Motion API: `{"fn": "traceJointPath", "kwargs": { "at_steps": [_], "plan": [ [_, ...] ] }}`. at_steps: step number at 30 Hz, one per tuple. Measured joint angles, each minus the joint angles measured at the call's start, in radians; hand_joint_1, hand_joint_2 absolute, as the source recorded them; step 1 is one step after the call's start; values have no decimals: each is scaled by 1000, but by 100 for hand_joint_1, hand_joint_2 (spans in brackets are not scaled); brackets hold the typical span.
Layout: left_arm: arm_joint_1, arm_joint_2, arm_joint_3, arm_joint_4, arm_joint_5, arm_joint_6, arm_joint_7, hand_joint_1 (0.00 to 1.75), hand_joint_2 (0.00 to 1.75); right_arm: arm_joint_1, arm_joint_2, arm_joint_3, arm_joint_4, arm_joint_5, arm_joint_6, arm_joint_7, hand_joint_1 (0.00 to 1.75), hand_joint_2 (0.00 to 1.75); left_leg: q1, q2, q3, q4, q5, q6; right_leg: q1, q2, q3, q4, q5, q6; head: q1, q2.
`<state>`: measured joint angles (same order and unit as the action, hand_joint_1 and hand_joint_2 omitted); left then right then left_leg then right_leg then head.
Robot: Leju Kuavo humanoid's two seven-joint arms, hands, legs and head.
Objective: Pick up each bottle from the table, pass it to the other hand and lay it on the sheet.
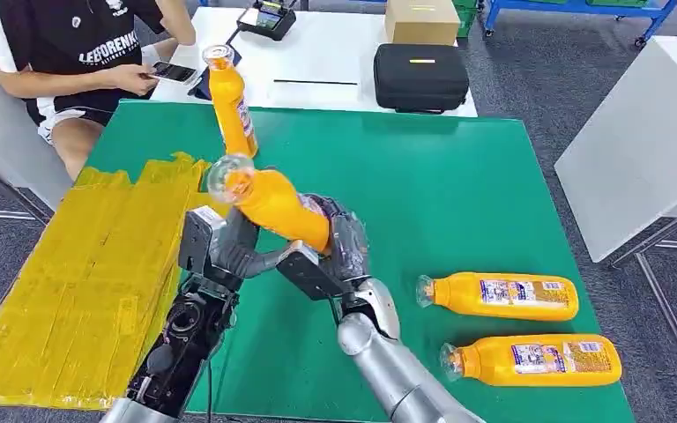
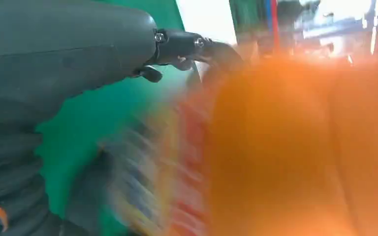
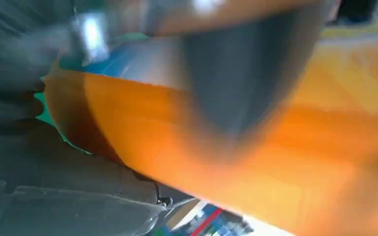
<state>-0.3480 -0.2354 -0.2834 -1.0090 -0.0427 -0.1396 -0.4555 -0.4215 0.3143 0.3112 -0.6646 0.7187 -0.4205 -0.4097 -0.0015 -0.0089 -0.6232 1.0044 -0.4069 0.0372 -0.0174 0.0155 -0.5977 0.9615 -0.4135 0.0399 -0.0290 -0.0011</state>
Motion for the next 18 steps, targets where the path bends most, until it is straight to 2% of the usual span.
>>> {"fn": "traceJointPath", "kwargs": {
  "at_steps": [18],
  "plan": [
    [0, -2, 7, 26, 14, -7, -12, 0, 175, -26, 25, 29, 74, 12, 12, 7, 175, 175, 0, 0, -1, 0, 0, 0, 0, 0, -1, 0, 0, 0, -1, 0]
  ]
}}
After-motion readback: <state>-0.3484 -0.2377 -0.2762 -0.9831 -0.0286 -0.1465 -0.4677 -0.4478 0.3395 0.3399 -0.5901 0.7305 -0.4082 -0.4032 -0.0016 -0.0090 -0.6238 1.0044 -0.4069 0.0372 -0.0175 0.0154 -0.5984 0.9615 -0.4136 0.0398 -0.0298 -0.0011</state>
